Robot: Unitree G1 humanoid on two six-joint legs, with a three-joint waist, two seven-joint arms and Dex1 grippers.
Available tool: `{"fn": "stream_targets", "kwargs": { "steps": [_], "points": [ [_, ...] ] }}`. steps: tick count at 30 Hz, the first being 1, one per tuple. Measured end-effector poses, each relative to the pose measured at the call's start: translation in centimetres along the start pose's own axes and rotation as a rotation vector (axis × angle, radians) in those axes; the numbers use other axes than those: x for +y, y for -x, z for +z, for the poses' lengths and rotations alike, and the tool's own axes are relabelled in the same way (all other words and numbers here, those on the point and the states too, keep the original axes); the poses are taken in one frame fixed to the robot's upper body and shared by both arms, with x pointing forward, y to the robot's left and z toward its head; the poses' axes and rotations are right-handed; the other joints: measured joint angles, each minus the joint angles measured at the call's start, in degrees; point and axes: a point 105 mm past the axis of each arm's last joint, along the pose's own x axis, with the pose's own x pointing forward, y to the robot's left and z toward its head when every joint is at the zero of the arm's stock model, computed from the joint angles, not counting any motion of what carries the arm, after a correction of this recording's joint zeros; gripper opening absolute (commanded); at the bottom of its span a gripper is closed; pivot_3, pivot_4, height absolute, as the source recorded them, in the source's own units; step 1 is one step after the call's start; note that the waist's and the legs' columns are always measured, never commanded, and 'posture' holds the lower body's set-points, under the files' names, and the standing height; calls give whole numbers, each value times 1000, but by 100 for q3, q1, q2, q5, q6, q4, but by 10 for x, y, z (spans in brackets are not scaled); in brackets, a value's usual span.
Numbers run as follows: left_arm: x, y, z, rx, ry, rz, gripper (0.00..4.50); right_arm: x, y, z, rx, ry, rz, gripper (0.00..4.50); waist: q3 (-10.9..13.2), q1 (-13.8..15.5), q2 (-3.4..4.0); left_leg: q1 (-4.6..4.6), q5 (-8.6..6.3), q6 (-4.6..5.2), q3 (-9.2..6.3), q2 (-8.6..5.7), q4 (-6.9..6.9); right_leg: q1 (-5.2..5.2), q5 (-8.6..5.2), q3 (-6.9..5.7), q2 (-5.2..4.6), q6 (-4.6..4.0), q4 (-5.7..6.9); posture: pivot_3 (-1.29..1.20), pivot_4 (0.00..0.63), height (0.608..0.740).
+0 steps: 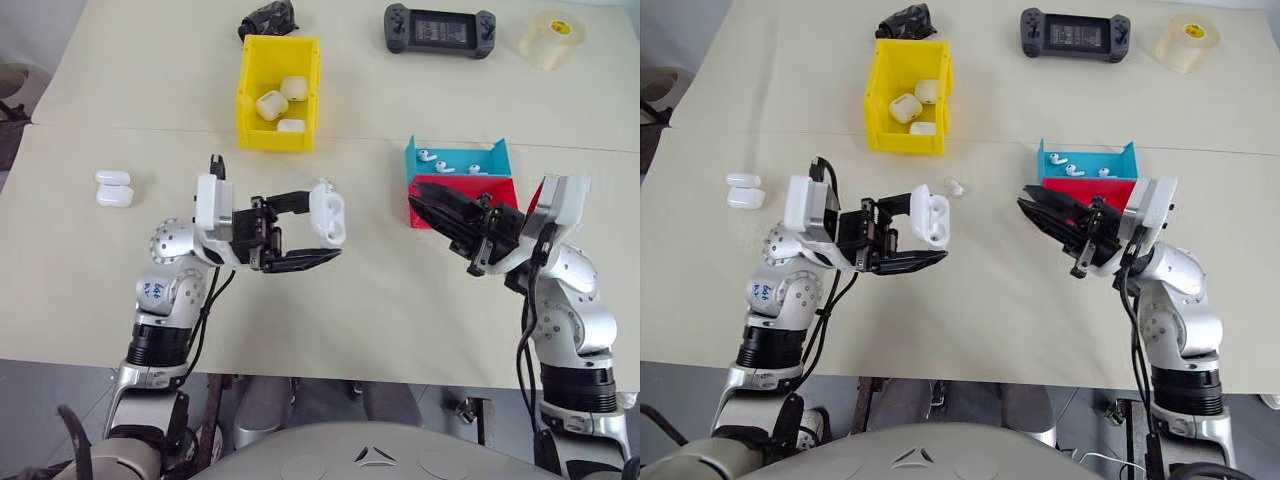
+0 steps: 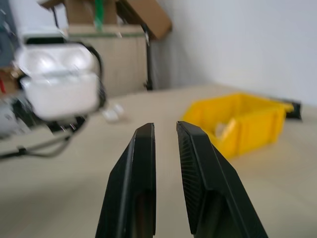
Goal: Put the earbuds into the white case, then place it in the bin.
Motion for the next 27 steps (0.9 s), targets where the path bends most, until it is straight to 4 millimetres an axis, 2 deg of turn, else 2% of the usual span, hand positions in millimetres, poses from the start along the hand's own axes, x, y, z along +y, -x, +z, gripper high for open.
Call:
{"fn": "stream_targets", "kwargs": {
  "steps": [4, 9, 14, 17, 20, 27],
  "points": [
    [-9, 2, 0, 9, -5, -10, 2773, -22, 9, -7, 195, 113, 49, 2667, 0, 0, 0, 0, -1, 2, 2, 1, -1, 0, 0, 0, 1, 0, -3, 0, 150, 740],
    [-18, 2, -2, 7, -6, -18, 2773, -38, 9, -14, 470, 230, 184, 4315, 1, -10, 0, 1, 0, 1, 2, 7, -1, 0, 0, -1, 4, 0, -5, 0, 150, 740],
    [-27, 2, -6, 1, -18, -27, 2773, -50, 1, -22, 702, 289, 320, 4315, 3, -13, 4, 0, 0, 1, 11, 8, -1, -3, 0, 2, 2, 0, -9, 0, 150, 740],
    [-29, 1, -7, -4, -26, -33, 2773, -56, 1, -24, 775, 308, 354, 4315, 4, 20, 3, -2, 0, 1, 4, 7, -2, -2, 0, -3, 1, 0, -11, 0, 150, 740],
    [-31, -3, -8, -29, -34, -32, 2773, -60, 5, -34, 872, 323, 400, 4315, 4, 9, 3, -3, -6, 9, 9, -1, -1, -2, 0, -1, -6, 0, -13, 0, 150, 740],
    [-35, -8, -11, -41, -24, -42, 2773, -68, 14, -32, 961, 369, 439, 4315, 4, 2, 3, -3, -7, 10, 8, 0, -2, -3, 0, -3, -5, 0, -15, 0, 150, 740]
  ]
}}
